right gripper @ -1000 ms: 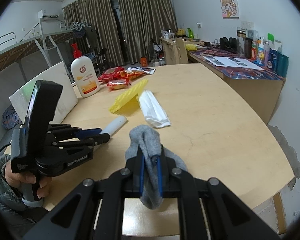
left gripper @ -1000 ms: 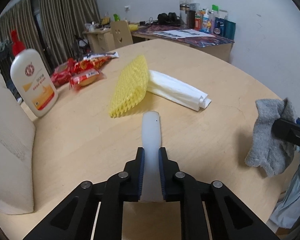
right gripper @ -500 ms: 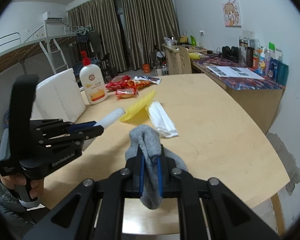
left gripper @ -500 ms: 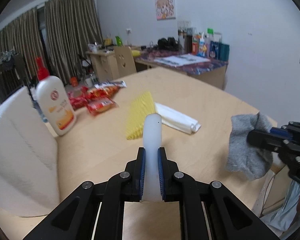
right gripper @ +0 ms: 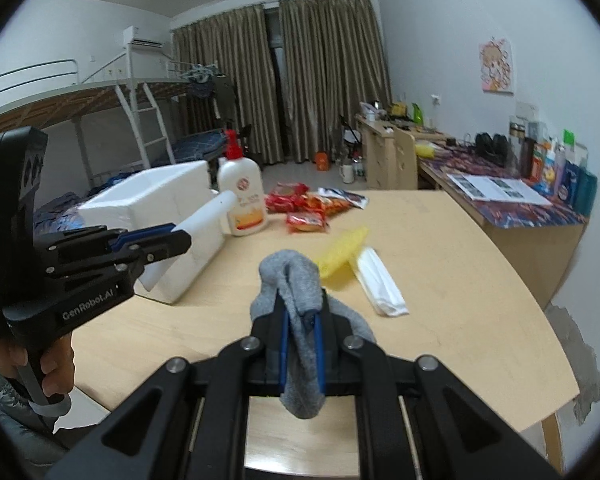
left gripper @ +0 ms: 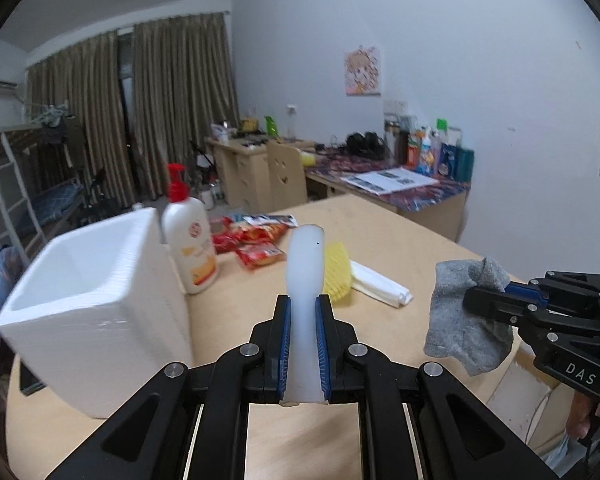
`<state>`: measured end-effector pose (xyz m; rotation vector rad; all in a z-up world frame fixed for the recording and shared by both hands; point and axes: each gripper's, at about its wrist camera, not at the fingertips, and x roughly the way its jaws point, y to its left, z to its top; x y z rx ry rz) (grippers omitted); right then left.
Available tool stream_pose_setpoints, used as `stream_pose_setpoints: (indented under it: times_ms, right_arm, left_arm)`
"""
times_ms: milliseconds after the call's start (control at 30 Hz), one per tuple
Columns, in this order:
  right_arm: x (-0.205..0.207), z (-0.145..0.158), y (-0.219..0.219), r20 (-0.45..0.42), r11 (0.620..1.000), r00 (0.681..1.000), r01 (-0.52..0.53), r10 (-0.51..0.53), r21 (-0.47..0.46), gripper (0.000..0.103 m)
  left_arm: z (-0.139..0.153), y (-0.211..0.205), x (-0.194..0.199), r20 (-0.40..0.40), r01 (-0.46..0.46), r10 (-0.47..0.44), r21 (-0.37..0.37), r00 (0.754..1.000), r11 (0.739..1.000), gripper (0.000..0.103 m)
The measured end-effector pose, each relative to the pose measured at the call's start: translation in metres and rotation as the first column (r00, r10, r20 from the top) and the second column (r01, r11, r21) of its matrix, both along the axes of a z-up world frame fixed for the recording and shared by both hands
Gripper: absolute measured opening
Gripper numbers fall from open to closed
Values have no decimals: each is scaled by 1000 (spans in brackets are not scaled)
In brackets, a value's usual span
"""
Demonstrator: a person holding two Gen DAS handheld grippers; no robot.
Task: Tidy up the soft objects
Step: 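Carry the white tube and grey sock over the white foam box with both grippers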
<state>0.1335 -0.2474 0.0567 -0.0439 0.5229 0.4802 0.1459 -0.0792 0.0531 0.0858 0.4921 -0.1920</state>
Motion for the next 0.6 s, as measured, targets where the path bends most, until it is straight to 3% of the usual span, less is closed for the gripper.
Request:
stream_pose_setpoints:
  times_ms: [267, 600]
  right_arm:
    - [-15, 23, 25, 70, 997, 995, -71, 71, 7, 14]
    - [-25, 40, 75, 120, 981, 975, -192, 188, 19, 14]
  left_arm:
    - [25, 37, -41, 76, -89, 90, -18, 993, 996, 13]
    - [38, 100, -77, 111, -225, 228, -40, 967, 974, 13]
